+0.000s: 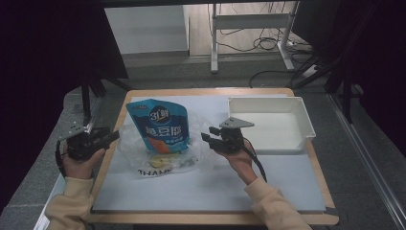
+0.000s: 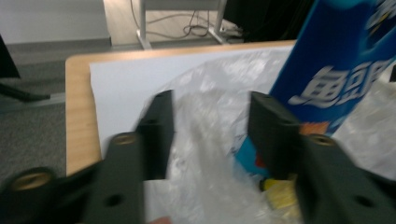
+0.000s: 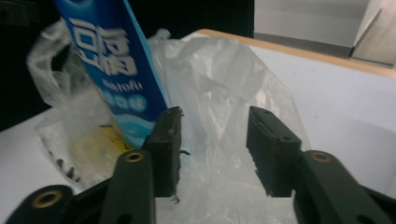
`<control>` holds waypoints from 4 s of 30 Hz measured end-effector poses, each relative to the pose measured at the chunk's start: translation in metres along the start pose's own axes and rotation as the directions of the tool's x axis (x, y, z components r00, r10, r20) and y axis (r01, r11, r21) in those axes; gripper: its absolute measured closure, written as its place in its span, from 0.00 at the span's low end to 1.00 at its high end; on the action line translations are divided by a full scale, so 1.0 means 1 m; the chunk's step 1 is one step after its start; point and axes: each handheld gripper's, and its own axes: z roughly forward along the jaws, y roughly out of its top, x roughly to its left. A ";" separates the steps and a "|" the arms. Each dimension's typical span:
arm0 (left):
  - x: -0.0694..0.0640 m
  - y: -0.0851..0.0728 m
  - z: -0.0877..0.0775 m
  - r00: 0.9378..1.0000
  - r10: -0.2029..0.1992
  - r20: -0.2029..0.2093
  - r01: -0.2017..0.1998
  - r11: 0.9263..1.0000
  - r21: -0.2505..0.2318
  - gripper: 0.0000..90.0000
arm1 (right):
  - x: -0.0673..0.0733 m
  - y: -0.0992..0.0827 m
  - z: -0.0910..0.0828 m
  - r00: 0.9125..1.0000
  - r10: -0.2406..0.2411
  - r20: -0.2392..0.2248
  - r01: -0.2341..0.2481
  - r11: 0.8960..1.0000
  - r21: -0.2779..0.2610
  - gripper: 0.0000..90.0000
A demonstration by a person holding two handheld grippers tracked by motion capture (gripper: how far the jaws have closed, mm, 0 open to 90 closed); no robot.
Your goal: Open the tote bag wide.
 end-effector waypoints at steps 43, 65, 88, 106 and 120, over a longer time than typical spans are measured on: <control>0.033 -0.047 0.159 0.998 -0.028 0.049 0.009 0.936 0.351 1.00 | 0.023 -0.052 0.083 0.994 -0.063 -0.086 0.088 0.939 0.333 0.99; 0.043 -0.035 0.164 0.998 -0.041 0.044 0.026 0.954 0.299 1.00 | 0.027 -0.065 0.057 0.980 -0.078 -0.182 0.135 0.935 0.327 0.99; -0.020 -0.013 0.061 0.987 0.059 0.150 -0.084 0.983 0.162 1.00 | 0.015 -0.006 0.043 0.999 -0.038 0.017 0.035 0.988 0.150 0.99; -0.025 -0.076 0.090 0.979 0.025 0.200 -0.106 0.908 0.405 1.00 | -0.001 -0.041 0.095 0.963 0.079 0.258 -0.125 0.978 0.165 0.99; -0.025 -0.084 0.090 0.978 0.015 0.210 -0.106 0.897 0.429 1.00 | -0.011 -0.045 0.101 0.943 0.115 0.313 -0.181 0.965 0.191 0.99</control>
